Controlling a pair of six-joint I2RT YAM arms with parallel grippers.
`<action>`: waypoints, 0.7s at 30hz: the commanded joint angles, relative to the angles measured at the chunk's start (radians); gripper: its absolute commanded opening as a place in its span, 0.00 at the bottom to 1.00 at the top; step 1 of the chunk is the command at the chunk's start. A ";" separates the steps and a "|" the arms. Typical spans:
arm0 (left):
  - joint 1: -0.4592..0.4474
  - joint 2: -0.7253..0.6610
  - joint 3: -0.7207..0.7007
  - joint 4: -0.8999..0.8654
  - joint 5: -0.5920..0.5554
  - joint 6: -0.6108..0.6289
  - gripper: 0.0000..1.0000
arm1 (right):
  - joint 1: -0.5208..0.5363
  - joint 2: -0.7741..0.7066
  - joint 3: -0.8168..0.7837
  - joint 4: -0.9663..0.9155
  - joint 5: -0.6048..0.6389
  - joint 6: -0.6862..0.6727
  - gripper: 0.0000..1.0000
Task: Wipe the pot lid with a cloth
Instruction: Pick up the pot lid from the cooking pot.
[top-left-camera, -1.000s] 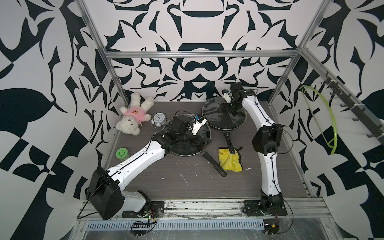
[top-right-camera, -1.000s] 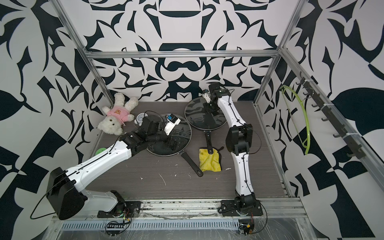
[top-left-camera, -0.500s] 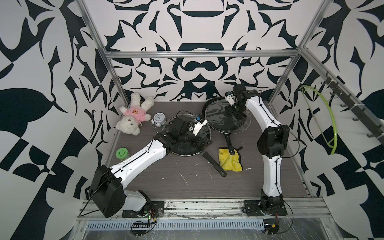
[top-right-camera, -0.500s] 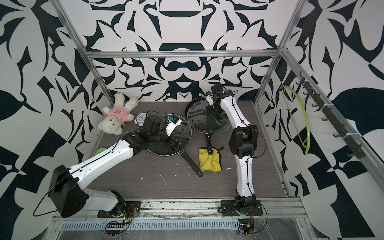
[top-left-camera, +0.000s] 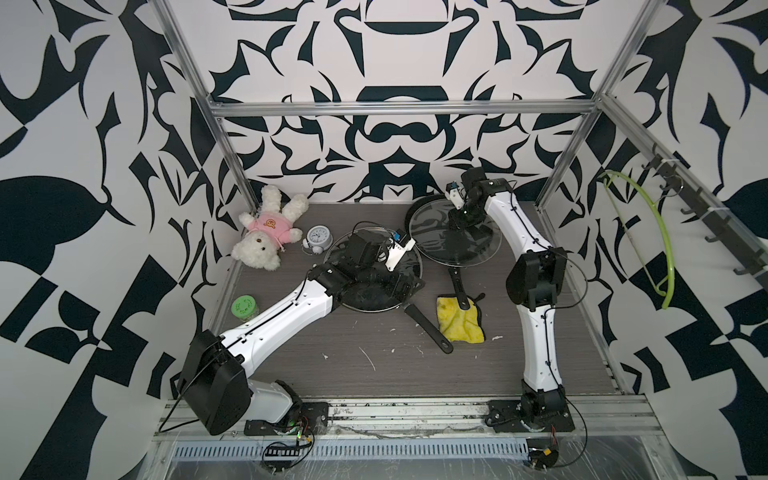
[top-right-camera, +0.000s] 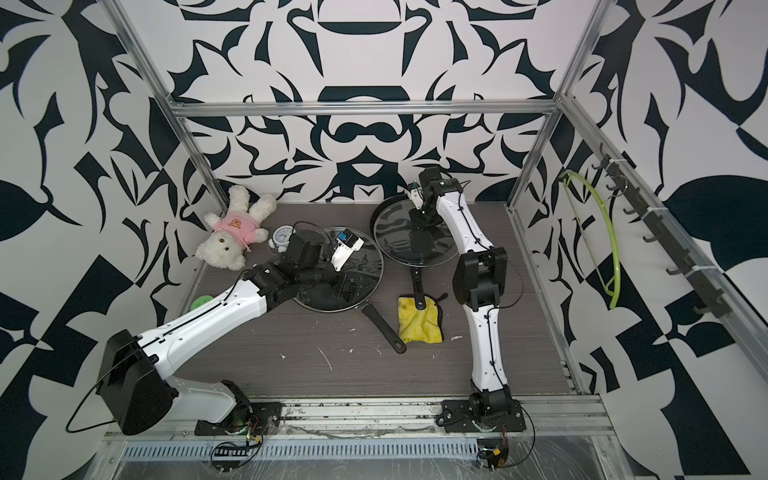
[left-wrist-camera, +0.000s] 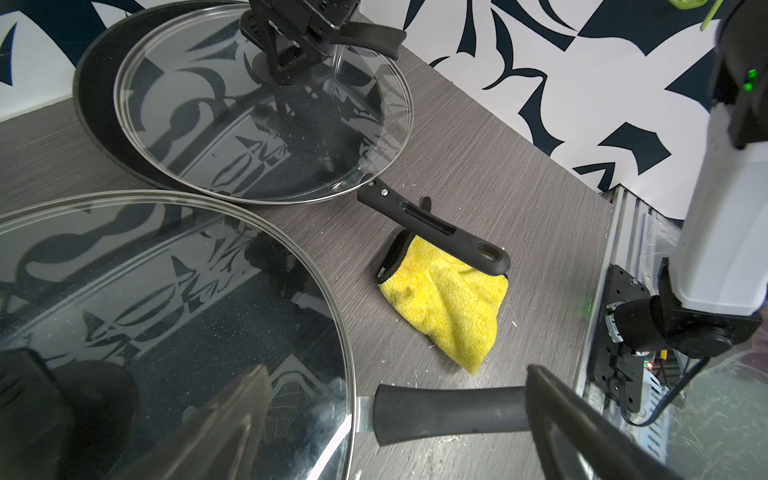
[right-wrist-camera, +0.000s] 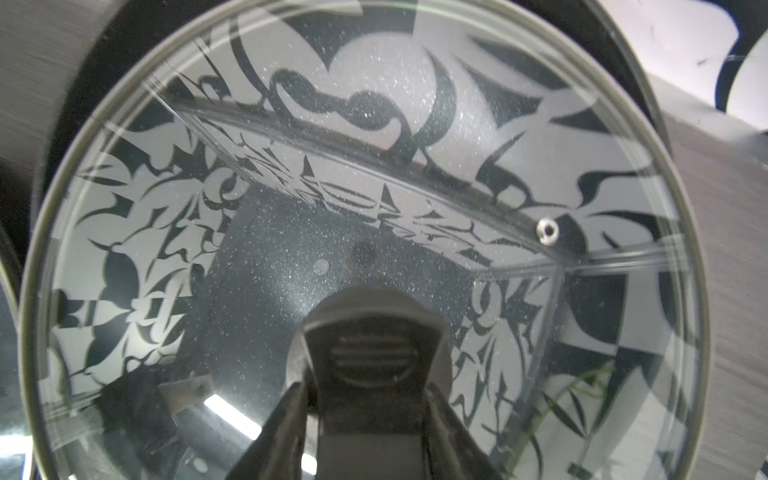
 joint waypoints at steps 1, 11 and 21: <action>-0.002 0.006 -0.008 0.005 0.012 0.008 0.99 | 0.005 0.009 0.053 -0.075 0.005 -0.002 0.30; -0.004 0.008 -0.008 0.042 0.009 0.006 0.99 | 0.017 -0.033 0.111 -0.037 -0.010 0.036 0.00; -0.112 0.063 0.004 0.106 -0.061 0.121 0.99 | 0.020 -0.210 0.045 0.109 0.014 0.130 0.00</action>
